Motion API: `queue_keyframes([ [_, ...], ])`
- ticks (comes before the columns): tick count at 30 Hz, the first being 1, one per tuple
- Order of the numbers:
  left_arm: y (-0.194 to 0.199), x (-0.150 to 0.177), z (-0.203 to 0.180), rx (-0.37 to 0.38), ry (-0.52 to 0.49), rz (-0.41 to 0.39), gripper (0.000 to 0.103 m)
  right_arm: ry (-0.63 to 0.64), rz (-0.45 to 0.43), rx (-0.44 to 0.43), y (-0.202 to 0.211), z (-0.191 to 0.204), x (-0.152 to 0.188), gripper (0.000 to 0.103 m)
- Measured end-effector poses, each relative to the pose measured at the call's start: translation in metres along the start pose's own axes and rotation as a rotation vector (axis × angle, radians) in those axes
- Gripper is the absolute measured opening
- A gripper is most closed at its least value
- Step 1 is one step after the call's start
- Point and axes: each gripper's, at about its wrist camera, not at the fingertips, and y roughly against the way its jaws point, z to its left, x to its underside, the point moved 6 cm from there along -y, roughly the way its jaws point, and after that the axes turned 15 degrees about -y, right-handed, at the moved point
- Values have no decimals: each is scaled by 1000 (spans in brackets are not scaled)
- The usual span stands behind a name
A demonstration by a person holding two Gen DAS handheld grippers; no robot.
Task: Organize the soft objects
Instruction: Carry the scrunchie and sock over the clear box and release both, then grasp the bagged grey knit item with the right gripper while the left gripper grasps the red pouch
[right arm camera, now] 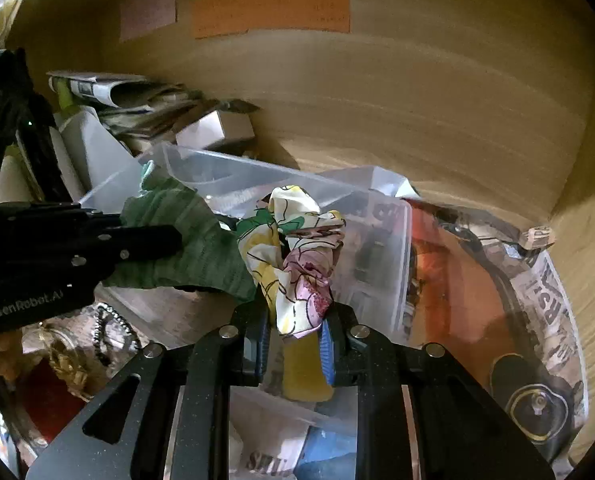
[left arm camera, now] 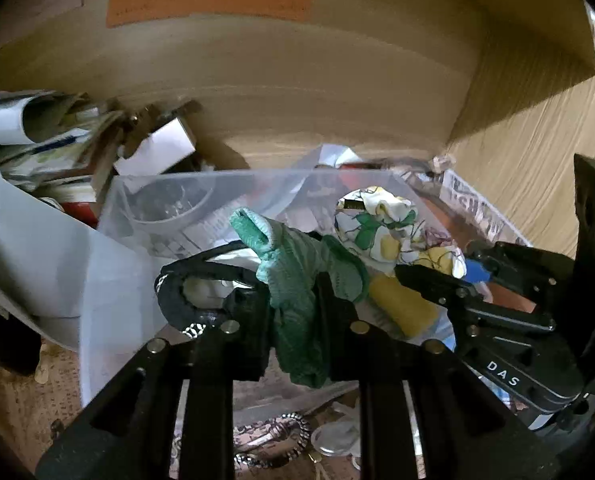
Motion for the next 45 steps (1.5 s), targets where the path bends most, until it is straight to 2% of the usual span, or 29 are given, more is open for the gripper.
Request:
queue_keyframes([
  [4, -7, 2, 0, -13, -13, 18, 20, -2, 18, 7, -5, -3, 2, 19],
  [6, -8, 3, 1, -12, -10, 26, 24, -3, 25, 8, -6, -4, 2, 22],
  [10, -3, 4, 2, -24, -10, 26, 37, -2, 18, 10, -3, -5, 1, 46],
  [12, 2, 4, 2, -30, -15, 20, 50, 3, 3, 11, 1, -4, -1, 50],
  [20, 41, 1, 2, -64, -20, -60, 56, 14, -82, -12, 36, 4, -7, 60],
  [24, 67, 0, 0, -92, -30, -115, 64, 14, -141, -28, 61, 8, -9, 64],
  [26, 82, 1, -2, -108, -38, -145, 67, 12, -171, -35, 74, 9, -10, 70],
  [32, 111, 15, -5, -150, -51, -184, 79, -1, -234, -62, 105, 10, 0, 79],
  [38, 120, 45, -14, -180, -69, -165, 88, -30, -214, -82, 113, 7, 26, 83],
  [43, 114, 73, -19, -192, -67, -110, 89, -54, -159, -87, 106, 4, 51, 84],
  [45, 109, 84, -18, -184, -55, -80, 89, -65, -135, -100, 103, 4, 62, 89],
])
